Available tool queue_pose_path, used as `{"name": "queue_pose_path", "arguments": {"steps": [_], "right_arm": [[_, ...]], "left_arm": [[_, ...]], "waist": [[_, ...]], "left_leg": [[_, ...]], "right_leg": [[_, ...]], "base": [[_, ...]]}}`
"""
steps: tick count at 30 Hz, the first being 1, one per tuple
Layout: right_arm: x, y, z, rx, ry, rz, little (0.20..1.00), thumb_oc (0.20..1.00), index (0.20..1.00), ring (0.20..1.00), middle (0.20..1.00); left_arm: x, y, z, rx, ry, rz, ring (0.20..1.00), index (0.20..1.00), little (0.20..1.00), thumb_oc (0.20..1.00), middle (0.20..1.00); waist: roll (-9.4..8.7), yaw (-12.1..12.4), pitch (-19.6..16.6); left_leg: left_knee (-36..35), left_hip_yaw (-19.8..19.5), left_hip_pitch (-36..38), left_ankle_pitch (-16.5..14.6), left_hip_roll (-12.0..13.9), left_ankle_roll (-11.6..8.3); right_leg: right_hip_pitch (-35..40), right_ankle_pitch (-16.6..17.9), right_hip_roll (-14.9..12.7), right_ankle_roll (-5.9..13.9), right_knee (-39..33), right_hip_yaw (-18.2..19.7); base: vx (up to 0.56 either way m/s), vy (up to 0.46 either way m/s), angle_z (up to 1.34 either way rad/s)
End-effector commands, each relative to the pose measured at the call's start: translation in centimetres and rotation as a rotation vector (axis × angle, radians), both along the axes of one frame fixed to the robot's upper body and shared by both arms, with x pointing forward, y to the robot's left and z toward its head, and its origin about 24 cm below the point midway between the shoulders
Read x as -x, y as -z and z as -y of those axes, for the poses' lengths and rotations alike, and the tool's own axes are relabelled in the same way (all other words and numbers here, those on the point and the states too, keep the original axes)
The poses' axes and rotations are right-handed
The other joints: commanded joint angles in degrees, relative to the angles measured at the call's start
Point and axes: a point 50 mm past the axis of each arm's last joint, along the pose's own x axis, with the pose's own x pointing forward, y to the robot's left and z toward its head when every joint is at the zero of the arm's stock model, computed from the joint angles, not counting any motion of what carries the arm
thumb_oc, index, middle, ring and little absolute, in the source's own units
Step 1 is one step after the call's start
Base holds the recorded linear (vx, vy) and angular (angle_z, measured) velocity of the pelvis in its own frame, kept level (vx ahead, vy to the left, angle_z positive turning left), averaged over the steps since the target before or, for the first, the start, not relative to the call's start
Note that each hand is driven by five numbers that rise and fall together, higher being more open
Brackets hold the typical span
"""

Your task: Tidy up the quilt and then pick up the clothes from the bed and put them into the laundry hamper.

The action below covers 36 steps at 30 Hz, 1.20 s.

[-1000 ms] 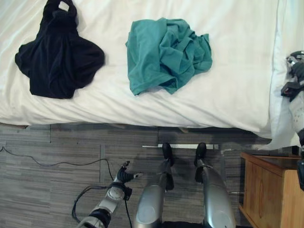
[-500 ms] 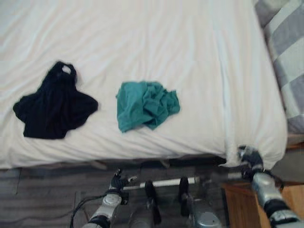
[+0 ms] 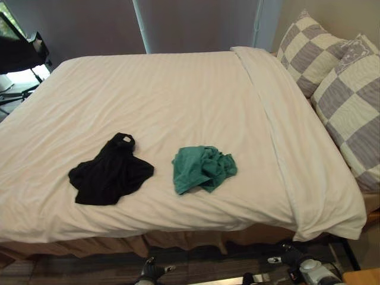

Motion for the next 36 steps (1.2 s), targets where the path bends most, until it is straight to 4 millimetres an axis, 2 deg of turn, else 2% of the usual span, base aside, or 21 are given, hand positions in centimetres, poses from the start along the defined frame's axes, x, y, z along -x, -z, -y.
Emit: {"name": "queue_pose_path", "arguments": {"steps": [1, 2, 4, 6, 9, 10, 11, 12, 13, 14, 16, 19, 21, 23, 26, 28, 30, 32, 33, 34, 36], "right_arm": [[-0.6, 0.5, -3.2, -0.116, -0.1, -0.007, 1.0, 1.0, 1.0, 1.0, 1.0], [-1.3, 0.3, -4.0, -0.164, -0.098, 0.028, 1.0, 1.0, 1.0, 1.0, 1.0], [-1.8, 0.0, -4.6, -0.192, -0.08, 0.065, 1.0, 1.0, 1.0, 1.0, 1.0], [-2.3, -0.4, -5.0, -0.192, -0.132, 0.118, 1.0, 1.0, 1.0, 1.0, 1.0], [-2.3, -0.6, -6.0, -0.176, -0.273, 0.143, 1.0, 1.0, 1.0, 1.0, 1.0], [-2.3, -0.6, -6.1, -0.177, -0.28, 0.143, 1.0, 1.0, 1.0, 1.0, 1.0], [-2.5, -0.9, -6.7, -0.192, -0.377, 0.16, 1.0, 1.0, 1.0, 1.0, 1.0], [-2.8, -1.0, -7.0, -0.177, -0.402, 0.175, 1.0, 1.0, 1.0, 1.0, 1.0], [-3.0, -1.2, -7.2, -0.147, -0.425, 0.184, 1.0, 1.0, 1.0, 1.0, 1.0], [-3.4, -1.2, -7.0, -0.079, -0.422, 0.184, 1.0, 1.0, 1.0, 1.0, 1.0], [-3.4, -1.1, -6.3, -0.1, -0.318, 0.174, 1.0, 1.0, 1.0, 1.0, 1.0], [-3.3, -0.8, -6.1, -0.137, -0.256, 0.141, 1.0, 1.0, 1.0, 1.0, 1.0], [-2.9, -0.5, -5.7, -0.123, -0.242, 0.096, 1.0, 1.0, 1.0, 1.0, 1.0], [-2.8, -0.3, -5.5, -0.116, -0.236, 0.071, 1.0, 1.0, 1.0, 1.0, 1.0], [-3.8, -0.7, -5.7, -0.124, -0.177, 0.104, 1.0, 1.0, 1.0, 1.0, 1.0], [-4.2, -0.8, -6.5, -0.175, -0.192, 0.119, 1.0, 1.0, 1.0, 1.0, 1.0], [-4.9, -1.1, -7.5, -0.191, -0.212, 0.15, 1.0, 1.0, 1.0, 1.0, 1.0], [-4.1, -0.8, -6.5, -0.154, -0.041, 0.149, 1.0, 1.0, 1.0, 1.0, 1.0], [-3.7, -0.6, -5.9, -0.132, 0.003, 0.152, 1.0, 1.0, 1.0, 1.0, 1.0], [-1.8, 0.0, -3.5, -0.115, 0.203, 0.133, 1.0, 1.0, 1.0, 1.0, 1.0], [-0.4, -0.1, -0.3, -0.037, 0.394, 0.163, 1.0, 1.0, 1.0, 1.0, 1.0]], "left_arm": [[-2.2, -1.2, -2.6, -0.175, 0.184, -0.007, 1.0, 1.0, 1.0, 1.0, 1.0], [-2.1, -1.3, -3.2, -0.192, 0.203, -0.011, 1.0, 1.0, 1.0, 1.0, 1.0], [-2.1, -1.4, -3.4, -0.2, 0.231, -0.011, 1.0, 1.0, 1.0, 1.0, 1.0], [-2.6, -1.5, -2.7, -0.195, 0.277, 0.004, 1.0, 1.0, 1.0, 1.0, 1.0], [-3.2, -1.5, -1.3, -0.18, 0.297, 0.054, 1.0, 1.0, 1.0, 1.0, 1.0], [-3.2, -1.5, -1.2, -0.179, 0.296, 0.057, 1.0, 1.0, 1.0, 1.0, 1.0], [-4.2, -1.9, -0.5, -0.144, 0.279, 0.132, 1.0, 1.0, 1.0, 1.0, 1.0], [-4.6, -2.1, -0.1, -0.119, 0.26, 0.152, 1.0, 1.0, 1.0, 1.0, 1.0], [-5.2, -2.4, 0.3, -0.08, 0.229, 0.18, 1.0, 1.0, 1.0, 1.0, 1.0], [-6.2, -2.9, 1.1, -0.004, 0.217, 0.235, 1.0, 1.0, 1.0, 1.0, 1.0], [-6.8, -3.1, 2.2, 0.038, 0.252, 0.267, 1.0, 1.0, 1.0, 1.0, 1.0], [-6.5, -3.0, 3.4, 0.069, 0.279, 0.274, 1.0, 1.0, 1.0, 1.0, 1.0], [-6.2, -2.7, 4.1, 0.088, 0.264, 0.266, 1.0, 1.0, 1.0, 1.0, 1.0], [-6.4, -2.7, 4.8, 0.071, 0.281, 0.254, 1.0, 1.0, 1.0, 1.0, 1.0], [-8.0, -3.3, 5.9, 0.026, 0.311, 0.243, 1.0, 1.0, 1.0, 1.0, 1.0], [-7.9, -3.2, 5.1, -0.019, 0.271, 0.233, 1.0, 1.0, 1.0, 1.0, 1.0], [-7.6, -3.0, 3.5, -0.048, 0.184, 0.214, 1.0, 1.0, 1.0, 1.0, 1.0], [-6.4, -2.5, 1.8, -0.118, 0.114, 0.175, 1.0, 1.0, 1.0, 1.0, 1.0], [-5.8, -2.3, 1.2, -0.141, 0.072, 0.161, 1.0, 1.0, 1.0, 1.0, 1.0], [-3.7, -1.8, -1.6, -0.214, -0.064, 0.122, 1.0, 1.0, 1.0, 1.0, 1.0], [-1.5, -1.7, -4.8, -0.281, -0.244, 0.105, 1.0, 1.0, 1.0, 1.0, 1.0]], "waist": [[-3.27, 2.0, 4.06], [-3.26, 2.38, 4.65], [-3.18, 1.63, 4.78], [-3.13, -0.86, 3.93], [-2.64, -2.94, 3.1], [-2.62, -3.04, 3.1], [-2.15, -3.09, 3.14], [-2.27, -2.98, 3.72], [-2.4, -2.67, 4.6], [-2.27, -1.88, 6.48], [-1.82, -1.66, 7.35], [-1.07, -2.11, 5.89], [-0.51, -2.03, 4.65], [-0.48, -1.75, 3.95], [-0.26, -3.03, 3.83], [-0.84, -1.06, 4.5], [-1.22, 0.35, 5.06], [-1.69, -0.91, 4.67], [-1.86, -1.28, 4.42], [-2.49, -1.22, 3.59], [-2.22, -0.99, 3.49]], "left_leg": [[-0.51, 3.61, 3.46, -0.49, -3.54, 2.6], [-0.51, 6.21, 4.22, -0.29, -3.66, 2.59], [-0.51, 7.93, 4.07, 0.09, -3.59, 2.97], [-0.51, 8.76, 2.7, -0.64, -6.5, 4.63], [-0.51, 5.52, 1.74, -3.53, -12.36, 7.05], [-0.51, 5.37, 1.8, -3.8, -12.66, 7.2], [3.34, 4.34, 0.52, -6.85, -17.16, 8.52], [9.38, 4.5, -1.37, -7.61, -17.92, 8.23], [16.56, 4.4, -4.6, -6.8, -17.62, 7.44], [27.82, 2.4, -11.88, -2.76, -15.43, 5.07], [30.51, 0.61, -16.01, 1.02, -11.53, 3.34], [17.05, 0.2, -9.21, 0.89, -8.16, 4.45], [3.71, -3.45, -3.61, 4.11, -4.07, 3.29], [0.47, -5.61, -2.85, 7.12, -0.26, 1.55], [-0.51, -4.38, -0.63, 2.27, -1.77, 2.28], [-0.51, -2.07, 0.93, 1.28, -2.97, 2.48], [-0.51, 1.12, 2.11, 0.59, -3.85, 3.27], [-0.51, 0.24, 1.22, -0.84, -7.21, 5.58], [-0.51, -0.25, 0.85, -1.25, -8.29, 5.98], [-0.51, -1.23, 0.21, -2.27, -10.76, 6.88], [-0.51, -0.97, -0.02, -1.81, -10.69, 6.61]], "right_leg": [[-2.85, 5.34, -6.73, 5.13, -0.76, -3.15], [-2.84, 5.53, -5.83, 5.22, 0.08, -6.63], [-3.01, 4.23, -3.11, 4.78, 0.52, -7.21], [-2.63, -1.73, 5.01, -0.01, 2.18, -5.7], [-1.69, -4.06, 10.05, -2.67, 0.77, 1.06], [-1.55, -4.04, 10.16, -2.7, 0.52, 1.39], [-0.72, -4.4, 9.9, -3.04, -0.79, 3.6], [-0.9, -3.93, 9.04, -3.27, -0.68, 3.14], [-0.7, -3.84, 8.21, -3.81, -0.49, 2.95], [0.28, -4.06, 7.57, -5.11, -0.66, 3.86], [0.85, -4.54, 7.39, -5.28, -0.79, 6.48], [0.75, -4.46, 6.07, -3.83, -0.79, 8.7], [0.5, -4.39, 4.52, -2.37, -0.79, 11.23], [0.03, -3.91, 2.8, -1.26, -0.79, 13.04], [-0.01, -2.17, -1.5, 2.52, 0.08, 10.77], [-1.9, -0.29, -3.93, 3.96, 3.1, 4.52], [-2.46, -0.68, -3.05, 3.99, 4.59, 0.14], [-1.53, -4.16, 4.58, -0.33, 3.61, 2.18], [-0.9, -4.47, 5.89, -1.22, 2.52, 2.81], [0.27, -3.65, 6.37, -1.58, -0.79, 4.45], [-0.1, -3.72, 6.49, -1.51, -0.79, 4.87]], "base": [[-0.01, 0.364, -0.08], [-0.01, 0.249, -0.56], [0.02, 0.392, -0.84], [0.05, 0.527, -0.25], [0.01, 0.268, 0.43], [0.01, 0.202, 0.75], [-0.01, 0.144, 0.9], [-0.03, 0.172, 0.75], [-0.1, 0.191, 0.28], [-0.12, 0.253, -0.02], [-0.05, 0.349, -0.03], [0.12, 0.612, -0.26], [0.19, 0.786, -0.33], [0.15, 0.834, -0.17], [0.14, 0.705, -0.16], [0.04, 0.298, 0.14], [0.03, 0.3, -1.06], [0.04, 0.314, -0.44], [0.05, 0.19, 1.18], [0.04, 0.133, 1.37], [0.02, 0.079, 0.63]]}}
